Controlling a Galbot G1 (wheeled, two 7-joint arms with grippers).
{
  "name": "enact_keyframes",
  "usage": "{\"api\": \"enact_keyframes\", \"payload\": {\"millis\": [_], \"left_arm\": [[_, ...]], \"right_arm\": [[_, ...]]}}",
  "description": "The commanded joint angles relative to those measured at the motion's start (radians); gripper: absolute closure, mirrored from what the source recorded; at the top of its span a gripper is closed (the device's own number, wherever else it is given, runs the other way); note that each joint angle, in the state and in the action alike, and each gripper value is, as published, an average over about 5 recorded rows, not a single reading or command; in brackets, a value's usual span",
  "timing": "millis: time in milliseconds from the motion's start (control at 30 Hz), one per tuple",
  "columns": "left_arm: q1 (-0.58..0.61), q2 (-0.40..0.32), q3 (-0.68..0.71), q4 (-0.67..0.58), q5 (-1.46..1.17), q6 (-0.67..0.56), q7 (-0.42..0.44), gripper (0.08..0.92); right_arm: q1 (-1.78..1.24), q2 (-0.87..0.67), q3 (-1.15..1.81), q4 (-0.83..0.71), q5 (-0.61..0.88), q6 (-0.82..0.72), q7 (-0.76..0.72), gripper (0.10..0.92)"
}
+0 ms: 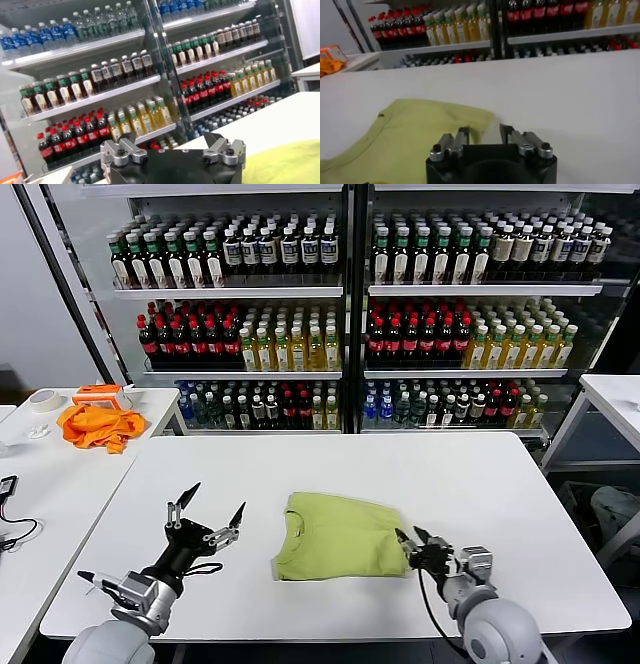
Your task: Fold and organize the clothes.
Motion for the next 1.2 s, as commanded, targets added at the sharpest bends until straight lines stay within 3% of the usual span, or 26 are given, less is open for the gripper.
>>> {"api": "enact_keyframes", "payload": {"millis": [33, 300, 433, 700, 1200], "left_arm": [[-0.106, 0.000, 0.087, 0.071, -0.001, -0.003, -0.008, 0.177], [-0.192, 0.008, 0.135, 0.152, -0.030, -0.041, -0.019, 0.177], [-0.240, -0.005, 0.145, 0.214, -0.025, -0.073, -0.018, 0.177], [-0.253, -0.031, 0.141, 0.253, -0.054, -0.128, -0.015, 0.177], [-0.208, -0.062, 0.093, 0.213, -0.004, -0.114, 0.009, 0.177]], "right_arm": [[-0.038, -0.035, 0.201, 0.076, -0.118, 0.068, -0.078, 0.539], [0.041, -0.002, 0.207, -0.037, -0.360, 0.238, -0.123, 0.305], [0.058, 0.025, 0.206, -0.079, -0.412, 0.276, -0.133, 0.220], [0.053, 0.038, 0.201, -0.091, -0.411, 0.269, -0.140, 0.203], [0.070, 0.018, 0.234, -0.135, -0.451, 0.295, -0.196, 0.203]]}}
